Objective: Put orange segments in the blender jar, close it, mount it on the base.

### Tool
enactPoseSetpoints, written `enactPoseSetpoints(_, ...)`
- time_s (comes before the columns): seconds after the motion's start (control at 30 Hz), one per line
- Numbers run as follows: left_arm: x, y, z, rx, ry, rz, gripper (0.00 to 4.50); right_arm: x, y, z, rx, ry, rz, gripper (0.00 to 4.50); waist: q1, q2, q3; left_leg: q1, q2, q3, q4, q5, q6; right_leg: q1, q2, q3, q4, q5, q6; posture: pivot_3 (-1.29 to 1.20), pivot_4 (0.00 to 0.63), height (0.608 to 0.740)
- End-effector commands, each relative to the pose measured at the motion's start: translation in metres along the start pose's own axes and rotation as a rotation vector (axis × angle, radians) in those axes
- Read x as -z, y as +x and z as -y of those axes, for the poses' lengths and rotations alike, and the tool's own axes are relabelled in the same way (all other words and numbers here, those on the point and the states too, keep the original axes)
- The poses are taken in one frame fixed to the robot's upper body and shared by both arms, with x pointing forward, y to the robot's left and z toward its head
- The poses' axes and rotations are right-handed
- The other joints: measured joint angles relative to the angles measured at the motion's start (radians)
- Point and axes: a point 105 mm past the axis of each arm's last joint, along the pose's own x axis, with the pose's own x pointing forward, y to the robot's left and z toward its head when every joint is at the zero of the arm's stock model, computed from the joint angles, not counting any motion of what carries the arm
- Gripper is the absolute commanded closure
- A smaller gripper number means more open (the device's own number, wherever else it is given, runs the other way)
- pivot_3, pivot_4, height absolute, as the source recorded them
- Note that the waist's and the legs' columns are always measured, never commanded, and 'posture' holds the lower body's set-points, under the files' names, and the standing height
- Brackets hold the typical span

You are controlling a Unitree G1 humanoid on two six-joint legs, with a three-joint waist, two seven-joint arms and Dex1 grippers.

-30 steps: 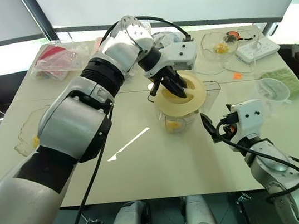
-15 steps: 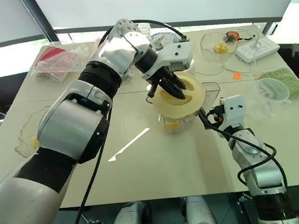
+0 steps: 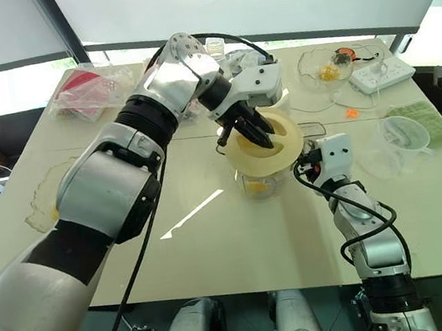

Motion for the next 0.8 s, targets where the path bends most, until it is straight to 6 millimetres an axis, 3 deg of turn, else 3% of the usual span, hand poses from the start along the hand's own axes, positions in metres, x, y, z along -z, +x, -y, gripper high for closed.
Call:
enactPoseSetpoints(0.03, 0.022, 0.019, 0.005, 0.013, -0.122, 0.007, 4.22, -0.024, -0.006, 0.01, 0.051, -0.036, 0.072, 3.62, 0.001, 0.0, 0.0, 0.0, 0.0, 0.0, 0.0, 0.0, 0.0, 0.0, 0.0, 0.0, 0.0, 0.0, 0.0, 0.0, 0.15, 0.74)
enactPoseSetpoints(0.17, 0.019, 0.02, 0.001, -0.028, -0.177, 0.037, 4.22, -0.026, -0.009, 0.012, 0.08, -0.038, 0.076, 3.62, 0.003, 0.0, 0.0, 0.0, -0.001, 0.0, 0.0, 0.0, 0.0, 0.0, -0.001, 0.0, 0.0, 0.0, 0.0, 0.0, 0.15, 0.74)
enactPoseSetpoints(0.5, 0.036, 0.036, -0.01, -0.195, -0.393, 0.035, 4.22, -0.032, -0.009, 0.012, 0.099, -0.038, 0.09, 3.62, 0.028, 0.002, -0.002, 0.005, -0.001, -0.002, 0.0, 0.0, 0.0, 0.007, -0.001, 0.001, -0.001, 0.0, 0.0, 0.0, 0.15, 0.74)
enactPoseSetpoints(0.8, 0.065, 0.056, -0.001, -0.294, -0.506, -0.005, 4.22, -0.033, -0.008, 0.015, 0.097, -0.044, 0.088, 3.62, 0.028, 0.008, -0.011, 0.011, -0.006, -0.009, 0.001, 0.0, 0.0, 0.018, -0.004, 0.001, -0.005, -0.003, 0.003, 0.0, 0.15, 0.74)
